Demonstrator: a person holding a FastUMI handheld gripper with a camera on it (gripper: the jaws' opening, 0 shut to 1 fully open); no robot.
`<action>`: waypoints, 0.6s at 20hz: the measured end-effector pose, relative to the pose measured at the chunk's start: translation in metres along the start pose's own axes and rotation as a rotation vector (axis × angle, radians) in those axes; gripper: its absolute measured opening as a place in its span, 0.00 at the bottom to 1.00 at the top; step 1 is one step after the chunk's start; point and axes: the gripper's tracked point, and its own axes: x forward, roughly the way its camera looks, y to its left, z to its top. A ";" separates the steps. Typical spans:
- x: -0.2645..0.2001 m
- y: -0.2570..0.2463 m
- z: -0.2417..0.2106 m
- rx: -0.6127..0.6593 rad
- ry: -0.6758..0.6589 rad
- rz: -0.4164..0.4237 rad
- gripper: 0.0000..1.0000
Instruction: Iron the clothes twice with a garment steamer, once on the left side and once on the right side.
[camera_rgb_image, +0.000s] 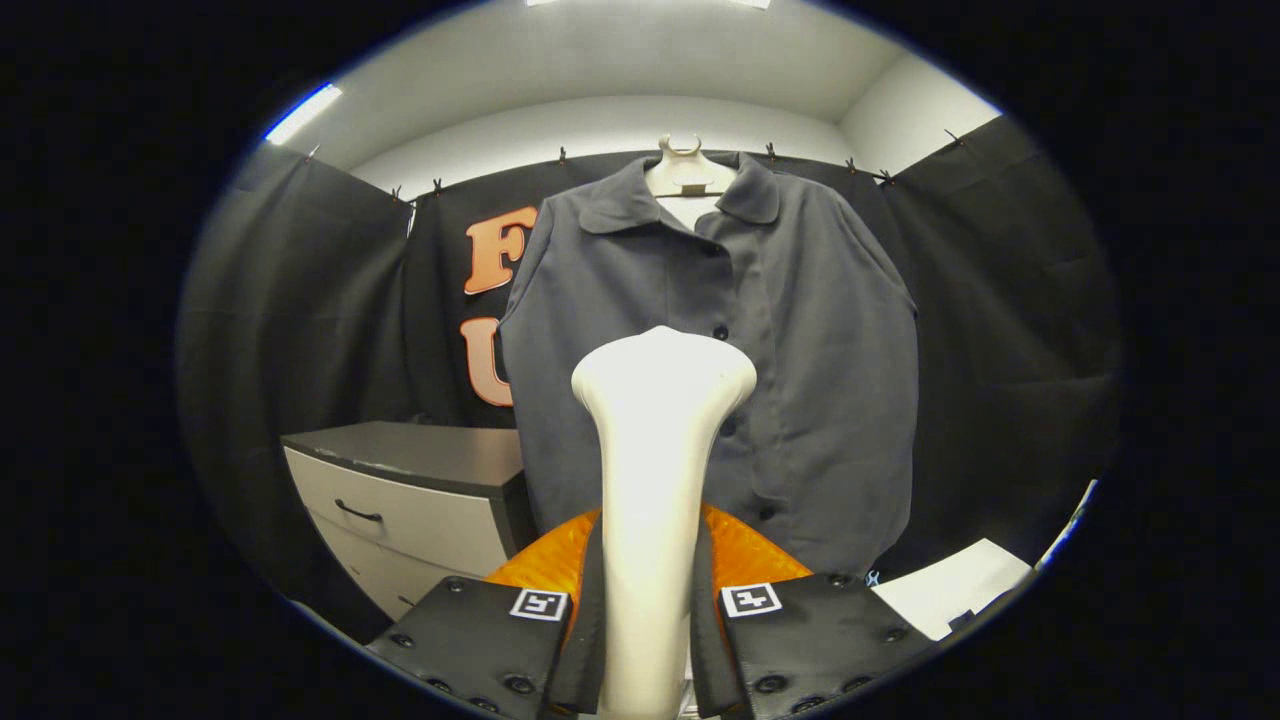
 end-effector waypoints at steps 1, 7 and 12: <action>0.002 -0.005 0.011 -0.002 -0.019 -0.007 0.42; 0.016 -0.053 0.069 -0.030 -0.102 -0.079 0.42; 0.035 -0.095 0.108 -0.075 -0.139 -0.135 0.42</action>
